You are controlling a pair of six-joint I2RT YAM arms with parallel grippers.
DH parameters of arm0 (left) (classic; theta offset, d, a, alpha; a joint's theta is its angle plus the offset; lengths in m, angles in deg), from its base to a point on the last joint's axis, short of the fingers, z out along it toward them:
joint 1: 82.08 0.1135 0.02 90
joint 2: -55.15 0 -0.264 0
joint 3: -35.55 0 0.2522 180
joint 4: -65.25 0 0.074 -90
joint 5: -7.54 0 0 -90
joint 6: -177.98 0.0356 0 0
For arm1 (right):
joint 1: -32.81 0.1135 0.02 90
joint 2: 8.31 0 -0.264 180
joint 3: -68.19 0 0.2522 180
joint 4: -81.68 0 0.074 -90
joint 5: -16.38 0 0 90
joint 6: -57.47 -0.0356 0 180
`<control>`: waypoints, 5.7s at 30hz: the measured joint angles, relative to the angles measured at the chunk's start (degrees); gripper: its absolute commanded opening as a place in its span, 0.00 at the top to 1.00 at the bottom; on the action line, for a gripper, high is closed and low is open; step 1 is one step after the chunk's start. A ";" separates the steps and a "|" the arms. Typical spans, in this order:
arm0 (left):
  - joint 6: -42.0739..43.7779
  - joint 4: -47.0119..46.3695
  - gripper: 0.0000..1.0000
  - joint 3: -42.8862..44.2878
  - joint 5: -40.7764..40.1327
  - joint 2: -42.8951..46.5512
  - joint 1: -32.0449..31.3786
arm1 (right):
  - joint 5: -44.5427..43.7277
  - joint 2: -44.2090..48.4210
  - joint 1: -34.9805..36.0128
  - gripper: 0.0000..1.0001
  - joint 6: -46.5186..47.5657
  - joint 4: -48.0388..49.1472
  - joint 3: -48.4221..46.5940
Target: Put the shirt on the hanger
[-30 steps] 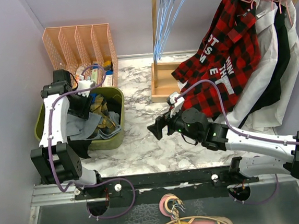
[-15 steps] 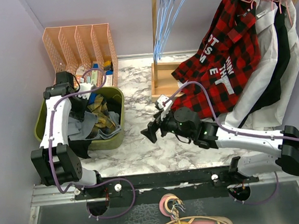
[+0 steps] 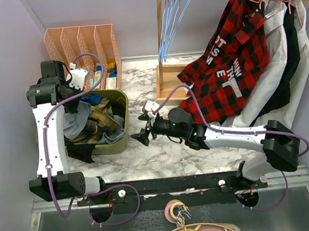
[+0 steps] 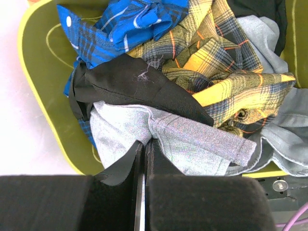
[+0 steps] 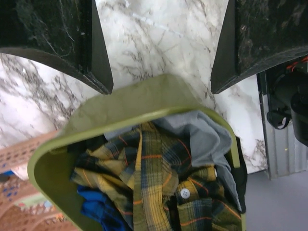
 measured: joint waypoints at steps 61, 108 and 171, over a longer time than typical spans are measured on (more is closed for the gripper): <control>-9.99 -17.90 0.49 3.23 -29.42 -4.33 6.45 | -6.36 -15.58 0.04 0.99 15.45 9.64 -33.11; -24.48 -16.24 0.01 10.01 43.71 13.14 16.20 | -34.07 -33.94 -4.52 0.99 37.40 15.21 -69.44; -15.58 -20.06 1.00 56.57 50.95 -4.13 8.61 | -13.75 0.66 3.41 0.99 29.64 -12.96 -67.69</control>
